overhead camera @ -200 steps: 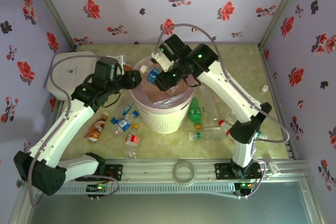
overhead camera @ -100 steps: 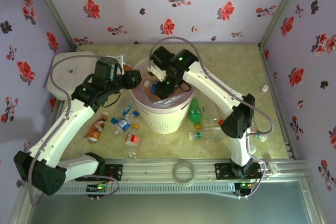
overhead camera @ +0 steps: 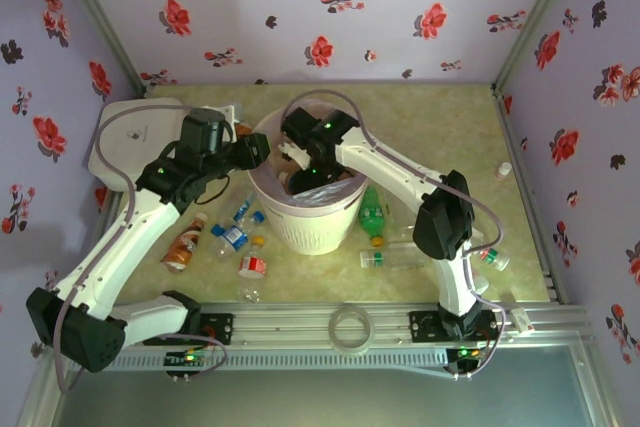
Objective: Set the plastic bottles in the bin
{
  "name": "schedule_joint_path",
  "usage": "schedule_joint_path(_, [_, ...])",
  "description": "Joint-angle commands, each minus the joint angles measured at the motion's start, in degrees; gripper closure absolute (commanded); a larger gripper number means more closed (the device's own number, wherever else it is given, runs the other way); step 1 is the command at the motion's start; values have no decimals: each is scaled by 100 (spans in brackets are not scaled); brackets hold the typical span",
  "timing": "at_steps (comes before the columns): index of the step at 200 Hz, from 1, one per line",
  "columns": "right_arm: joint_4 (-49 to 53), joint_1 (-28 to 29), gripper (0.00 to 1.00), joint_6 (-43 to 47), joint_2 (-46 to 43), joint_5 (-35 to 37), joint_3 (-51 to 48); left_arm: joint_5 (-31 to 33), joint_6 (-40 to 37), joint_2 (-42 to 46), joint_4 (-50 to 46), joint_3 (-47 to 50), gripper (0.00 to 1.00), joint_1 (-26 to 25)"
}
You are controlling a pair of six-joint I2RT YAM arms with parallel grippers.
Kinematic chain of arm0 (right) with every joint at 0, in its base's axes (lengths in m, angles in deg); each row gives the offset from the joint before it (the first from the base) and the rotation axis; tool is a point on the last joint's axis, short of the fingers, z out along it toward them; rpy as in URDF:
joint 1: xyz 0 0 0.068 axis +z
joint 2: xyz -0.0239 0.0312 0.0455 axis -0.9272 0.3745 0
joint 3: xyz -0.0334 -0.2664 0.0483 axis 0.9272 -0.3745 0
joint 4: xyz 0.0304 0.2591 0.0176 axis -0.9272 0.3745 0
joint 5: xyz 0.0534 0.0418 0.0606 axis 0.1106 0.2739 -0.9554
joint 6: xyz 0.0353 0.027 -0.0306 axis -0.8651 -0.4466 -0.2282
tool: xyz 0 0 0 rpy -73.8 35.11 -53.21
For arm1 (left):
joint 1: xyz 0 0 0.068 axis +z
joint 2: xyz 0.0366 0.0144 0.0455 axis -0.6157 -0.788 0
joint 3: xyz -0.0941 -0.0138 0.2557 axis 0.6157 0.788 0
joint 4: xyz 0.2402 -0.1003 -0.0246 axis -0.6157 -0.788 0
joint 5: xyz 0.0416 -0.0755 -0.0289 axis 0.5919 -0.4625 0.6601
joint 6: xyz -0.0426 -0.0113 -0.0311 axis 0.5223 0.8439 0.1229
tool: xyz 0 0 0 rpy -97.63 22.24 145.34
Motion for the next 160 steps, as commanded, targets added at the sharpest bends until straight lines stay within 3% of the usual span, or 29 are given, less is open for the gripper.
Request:
schedule_joint_path(1, [-52, 18, 30, -3, -290, 151, 32, 76, 79, 16, 128, 112, 57, -67])
schedule_joint_path(11, [-8, 20, 27, 9, -374, 194, 91, 82, 75, 14, 136, 108, 57, -68])
schedule_joint_path(30, [32, 19, 13, 9, -571, 268, 196, 90, 77, 0, 150, 120, 57, -66])
schedule_joint_path(114, [-232, -11, 13, -53, -2175, 363, 596, 108, 93, 14, 177, 177, 57, -66])
schedule_joint_path(160, [-275, -625, 15, -425, -3109, 756, 374, 132, 59, 6, 155, 146, 57, -66])
